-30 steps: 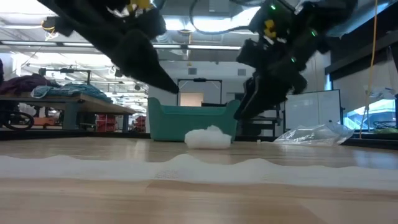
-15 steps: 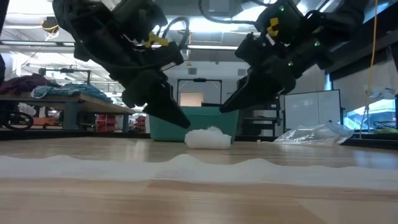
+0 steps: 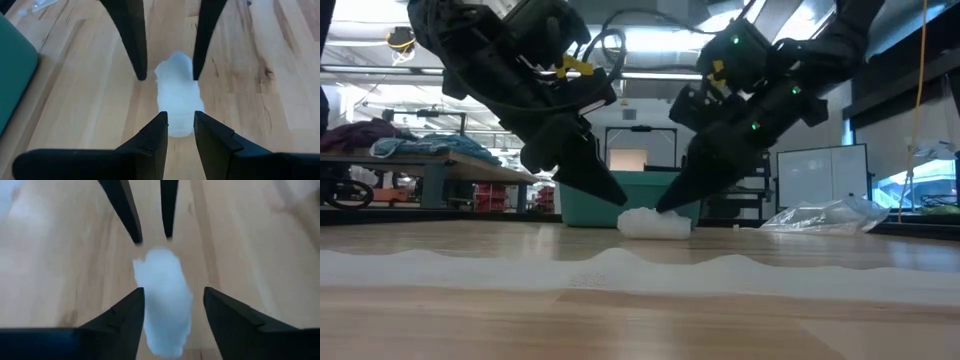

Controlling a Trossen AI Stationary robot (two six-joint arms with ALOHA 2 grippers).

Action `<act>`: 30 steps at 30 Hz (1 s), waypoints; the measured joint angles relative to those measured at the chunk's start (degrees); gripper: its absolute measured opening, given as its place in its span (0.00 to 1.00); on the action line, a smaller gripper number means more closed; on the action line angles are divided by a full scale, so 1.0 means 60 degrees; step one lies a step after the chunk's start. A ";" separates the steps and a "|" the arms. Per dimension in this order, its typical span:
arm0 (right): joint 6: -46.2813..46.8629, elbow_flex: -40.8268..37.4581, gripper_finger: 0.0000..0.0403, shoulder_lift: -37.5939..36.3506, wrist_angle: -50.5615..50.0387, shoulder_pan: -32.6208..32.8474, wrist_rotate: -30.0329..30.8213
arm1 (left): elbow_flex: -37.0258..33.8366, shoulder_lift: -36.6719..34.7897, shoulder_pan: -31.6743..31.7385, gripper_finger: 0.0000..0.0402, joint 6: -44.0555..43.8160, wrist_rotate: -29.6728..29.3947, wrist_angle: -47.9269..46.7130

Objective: Roll bandage
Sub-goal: Roll the top white bandage

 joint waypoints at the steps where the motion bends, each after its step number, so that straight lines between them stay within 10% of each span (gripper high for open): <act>1: 0.0011 -0.0005 0.49 0.0028 -0.0137 0.0000 -0.0026 | 0.0000 0.0000 -0.0004 0.22 -0.0004 0.0000 -0.0009; 18: -0.0371 -0.0010 0.09 0.0084 -0.0081 0.0011 -0.0234 | 0.0000 0.0099 0.0044 0.22 -0.0078 -0.0007 0.0228; 30: -0.0600 -0.0011 0.02 -0.0133 -0.0259 0.0094 -0.0226 | 0.0000 0.0535 0.0321 0.22 -0.0062 -0.0051 0.0511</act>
